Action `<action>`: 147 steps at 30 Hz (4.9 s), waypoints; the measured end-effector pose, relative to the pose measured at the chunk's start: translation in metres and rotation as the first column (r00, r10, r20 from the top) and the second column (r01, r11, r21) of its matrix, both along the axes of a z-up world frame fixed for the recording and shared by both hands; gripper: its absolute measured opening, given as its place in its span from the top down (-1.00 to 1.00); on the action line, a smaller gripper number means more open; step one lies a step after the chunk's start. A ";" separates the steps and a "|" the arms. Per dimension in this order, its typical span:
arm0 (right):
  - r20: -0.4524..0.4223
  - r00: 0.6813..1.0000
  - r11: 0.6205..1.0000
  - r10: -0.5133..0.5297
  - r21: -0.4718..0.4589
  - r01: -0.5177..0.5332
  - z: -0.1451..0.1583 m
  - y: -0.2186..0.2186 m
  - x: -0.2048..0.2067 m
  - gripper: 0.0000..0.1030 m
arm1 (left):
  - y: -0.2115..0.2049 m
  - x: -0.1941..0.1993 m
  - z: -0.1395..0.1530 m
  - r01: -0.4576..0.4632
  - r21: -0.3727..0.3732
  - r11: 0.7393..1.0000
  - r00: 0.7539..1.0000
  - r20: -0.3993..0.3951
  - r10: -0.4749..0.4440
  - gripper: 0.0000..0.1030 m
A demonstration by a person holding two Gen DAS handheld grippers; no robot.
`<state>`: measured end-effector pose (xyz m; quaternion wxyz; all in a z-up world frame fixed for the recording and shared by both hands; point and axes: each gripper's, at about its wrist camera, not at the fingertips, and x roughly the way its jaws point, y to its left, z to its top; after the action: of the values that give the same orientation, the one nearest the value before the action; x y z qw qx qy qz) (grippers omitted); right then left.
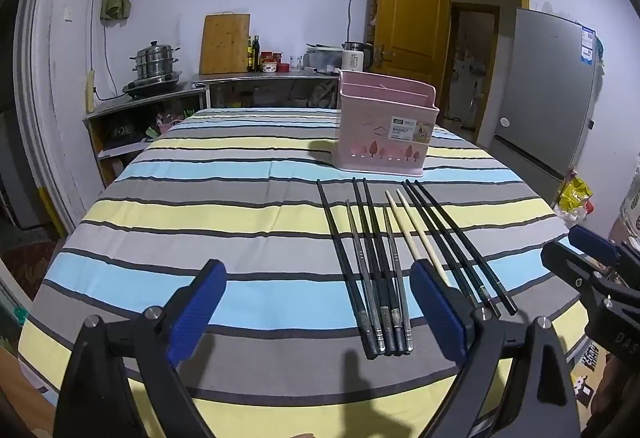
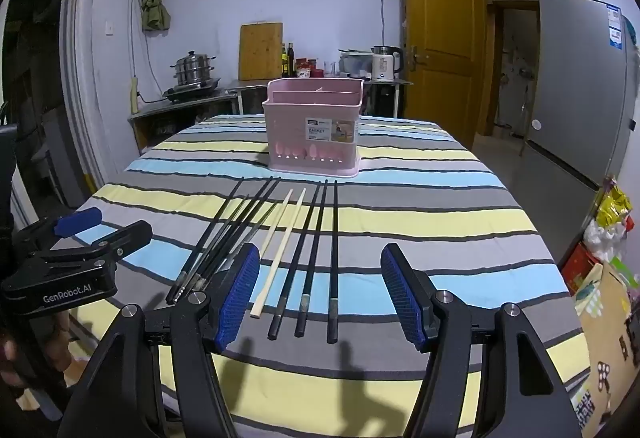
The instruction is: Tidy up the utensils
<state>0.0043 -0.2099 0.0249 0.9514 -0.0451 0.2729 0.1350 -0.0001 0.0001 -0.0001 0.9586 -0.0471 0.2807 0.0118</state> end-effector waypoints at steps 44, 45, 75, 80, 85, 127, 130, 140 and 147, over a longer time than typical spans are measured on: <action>0.003 1.000 1.000 -0.001 -0.001 0.001 0.002 0.001 -0.002 -0.24 | -0.002 -0.004 0.004 0.007 -0.006 1.000 1.000 -0.005 -0.007 -0.84; 0.003 1.000 1.000 -0.001 -0.001 0.001 0.002 0.001 -0.002 -0.24 | -0.002 -0.004 0.004 0.007 -0.006 1.000 1.000 -0.006 -0.007 -0.84; -0.002 1.000 1.000 -0.001 0.001 0.001 0.000 0.002 -0.001 -0.24 | -0.006 -0.005 0.005 0.012 0.002 1.000 1.000 -0.007 -0.012 -0.84; -0.006 1.000 1.000 0.000 0.002 0.000 -0.002 0.002 -0.001 -0.24 | -0.007 -0.003 0.004 0.015 0.002 1.000 1.000 -0.014 -0.015 -0.84; -0.015 1.000 1.000 0.003 -0.004 -0.004 -0.004 0.003 0.004 -0.24 | -0.002 0.003 0.000 0.037 -0.024 0.999 0.999 -0.027 -0.038 -0.84; -0.379 0.923 0.997 0.071 0.002 -0.076 -0.058 0.017 0.206 0.70 | 0.021 0.188 -0.039 0.067 -0.105 0.992 0.924 -0.369 -0.102 0.40; -0.384 0.920 0.996 0.080 0.004 -0.085 -0.058 0.019 0.210 0.71 | 0.022 0.193 -0.039 0.059 -0.109 0.992 0.922 -0.376 -0.096 0.50; -0.435 0.896 0.996 0.085 0.024 -0.083 -0.058 0.025 0.235 0.88 | 0.012 0.210 -0.039 0.100 -0.038 0.994 0.905 -0.411 -0.107 0.71; -0.436 0.893 0.994 0.107 0.063 -0.088 -0.049 0.023 0.237 0.89 | 0.016 0.210 -0.035 0.110 -0.112 0.988 0.899 -0.413 -0.147 0.87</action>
<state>0.2411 -0.1868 -0.0240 0.8582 -0.0074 0.4747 0.1949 0.2097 0.0160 -0.0351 0.8714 -0.0660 0.4830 -0.0537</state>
